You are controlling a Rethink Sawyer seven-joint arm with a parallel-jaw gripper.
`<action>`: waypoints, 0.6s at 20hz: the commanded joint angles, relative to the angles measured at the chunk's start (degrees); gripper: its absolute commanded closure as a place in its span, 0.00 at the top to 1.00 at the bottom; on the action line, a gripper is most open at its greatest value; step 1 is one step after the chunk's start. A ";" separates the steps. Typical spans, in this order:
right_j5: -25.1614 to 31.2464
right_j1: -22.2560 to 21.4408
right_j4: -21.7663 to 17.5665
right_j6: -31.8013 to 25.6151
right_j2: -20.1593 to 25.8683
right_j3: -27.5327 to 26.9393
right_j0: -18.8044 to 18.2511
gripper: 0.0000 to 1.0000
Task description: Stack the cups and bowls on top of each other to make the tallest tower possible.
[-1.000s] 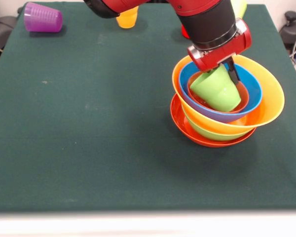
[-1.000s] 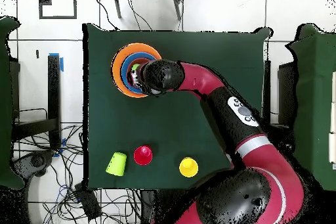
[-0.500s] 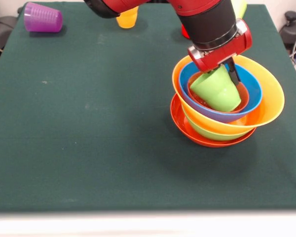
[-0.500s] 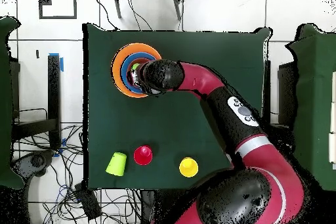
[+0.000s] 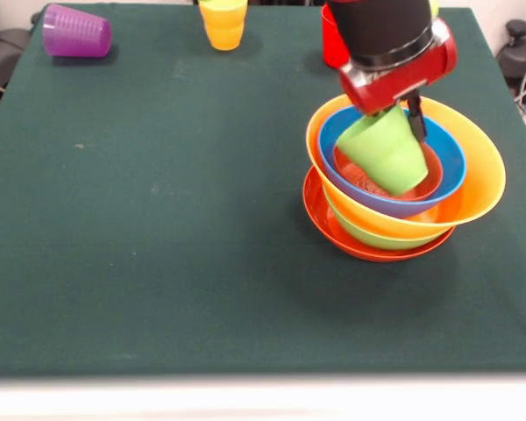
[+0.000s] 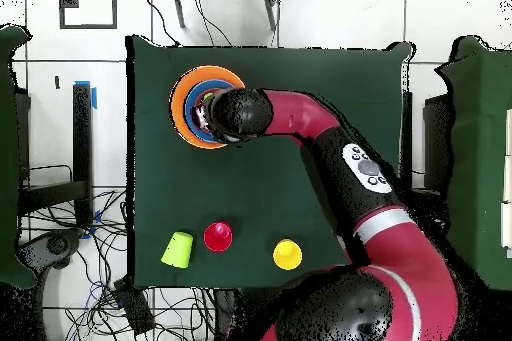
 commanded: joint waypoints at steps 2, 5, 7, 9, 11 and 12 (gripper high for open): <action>10.85 -9.14 -4.20 5.82 -9.23 -4.32 6.98 0.00; 13.58 -10.11 -4.01 7.16 -11.78 -6.00 8.84 0.00; 15.58 -10.19 -3.40 8.68 -13.50 -6.90 9.93 0.00; 16.23 -10.20 -4.59 10.17 -15.95 -8.91 11.69 0.00; 17.42 -10.08 -5.57 13.52 -19.22 -10.06 14.02 0.00; 17.73 -10.24 -6.67 15.29 -21.21 -10.94 15.68 0.00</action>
